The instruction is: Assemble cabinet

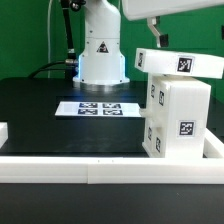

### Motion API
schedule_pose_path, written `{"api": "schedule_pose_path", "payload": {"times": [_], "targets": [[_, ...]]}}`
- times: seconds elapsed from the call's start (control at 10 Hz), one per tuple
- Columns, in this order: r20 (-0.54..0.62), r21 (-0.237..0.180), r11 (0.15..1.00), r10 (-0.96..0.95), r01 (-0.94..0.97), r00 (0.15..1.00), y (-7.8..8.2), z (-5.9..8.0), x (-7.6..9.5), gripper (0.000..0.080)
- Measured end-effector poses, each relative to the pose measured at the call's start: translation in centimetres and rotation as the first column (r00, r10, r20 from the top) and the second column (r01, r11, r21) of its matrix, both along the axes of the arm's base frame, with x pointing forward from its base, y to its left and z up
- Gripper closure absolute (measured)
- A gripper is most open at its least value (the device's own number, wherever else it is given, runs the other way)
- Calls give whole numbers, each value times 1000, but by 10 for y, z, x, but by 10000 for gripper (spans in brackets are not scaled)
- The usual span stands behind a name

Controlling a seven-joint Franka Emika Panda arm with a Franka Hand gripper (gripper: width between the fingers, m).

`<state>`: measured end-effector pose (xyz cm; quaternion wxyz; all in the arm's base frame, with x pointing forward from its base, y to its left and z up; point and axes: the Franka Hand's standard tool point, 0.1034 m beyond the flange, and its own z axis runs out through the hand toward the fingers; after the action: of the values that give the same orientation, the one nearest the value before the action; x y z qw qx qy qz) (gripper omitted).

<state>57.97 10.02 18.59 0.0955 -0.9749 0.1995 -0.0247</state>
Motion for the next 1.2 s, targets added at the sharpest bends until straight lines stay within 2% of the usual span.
{"api": "schedule_pose_path", "payload": {"times": [0.1, 0.2, 0.4, 0.9, 1.2], "targets": [[22, -39, 985, 171, -170, 985, -1, 0, -1, 2], [40, -62, 942, 332, -330, 942, -3, -1, -1, 2], [22, -87, 834, 549, -545, 836, -5, -1, -5, 2], [25, -129, 582, 811, -803, 584, -8, -3, -6, 2], [-11, -171, 265, 963, -949, 271, -8, -11, -6, 2]]}}
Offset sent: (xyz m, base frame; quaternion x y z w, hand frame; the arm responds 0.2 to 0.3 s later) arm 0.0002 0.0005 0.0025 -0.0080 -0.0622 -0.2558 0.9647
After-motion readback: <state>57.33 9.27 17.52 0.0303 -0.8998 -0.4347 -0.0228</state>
